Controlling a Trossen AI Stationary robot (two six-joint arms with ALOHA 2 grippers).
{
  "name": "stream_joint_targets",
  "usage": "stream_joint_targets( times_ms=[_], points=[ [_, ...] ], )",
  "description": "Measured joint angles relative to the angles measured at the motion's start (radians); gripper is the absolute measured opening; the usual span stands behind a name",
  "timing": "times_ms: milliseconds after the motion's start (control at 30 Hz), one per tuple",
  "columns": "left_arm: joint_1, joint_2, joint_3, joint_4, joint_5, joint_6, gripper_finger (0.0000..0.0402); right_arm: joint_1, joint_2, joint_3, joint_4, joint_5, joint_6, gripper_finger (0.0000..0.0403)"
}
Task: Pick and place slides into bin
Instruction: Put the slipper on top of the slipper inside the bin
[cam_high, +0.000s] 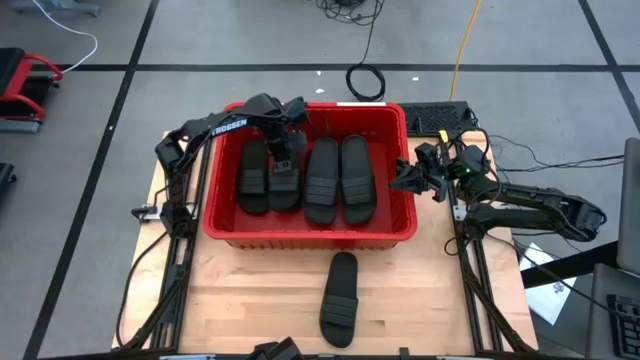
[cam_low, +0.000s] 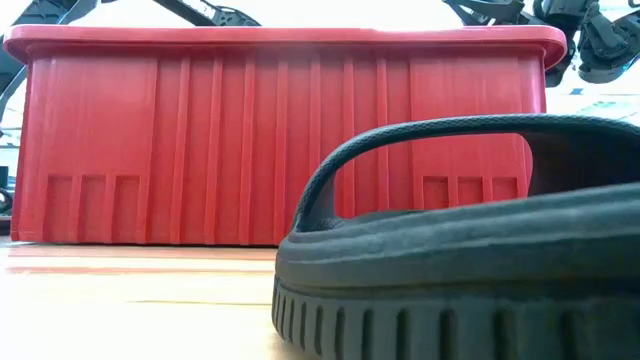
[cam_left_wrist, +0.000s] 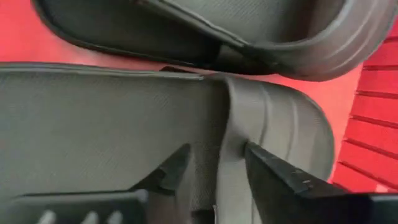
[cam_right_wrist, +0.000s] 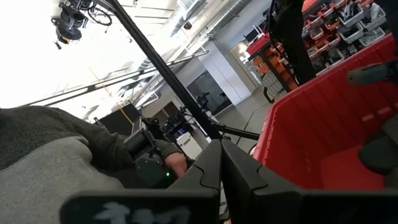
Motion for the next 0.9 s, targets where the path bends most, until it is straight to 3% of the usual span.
stream_joint_targets(
  times_ms=[300,533,733,900],
  points=[
    [0.003,-0.092,0.0,0.075,-0.082,0.004,0.0219,0.0,0.0,0.0,0.0,-0.053,-0.002,0.0],
    [0.006,-0.23,0.0,0.165,-0.123,-0.059,0.0249,0.0,0.0,0.0,0.024,-0.091,-0.012,0.0],
    [-0.036,-0.37,0.0,0.19,-0.071,-0.312,0.0227,0.0,0.0,0.0,0.027,-0.165,0.015,0.0],
    [-0.138,-0.441,0.0,0.245,-0.02,-0.416,0.0143,0.0,0.0,0.0,0.03,-0.179,0.01,0.0]
  ],
)
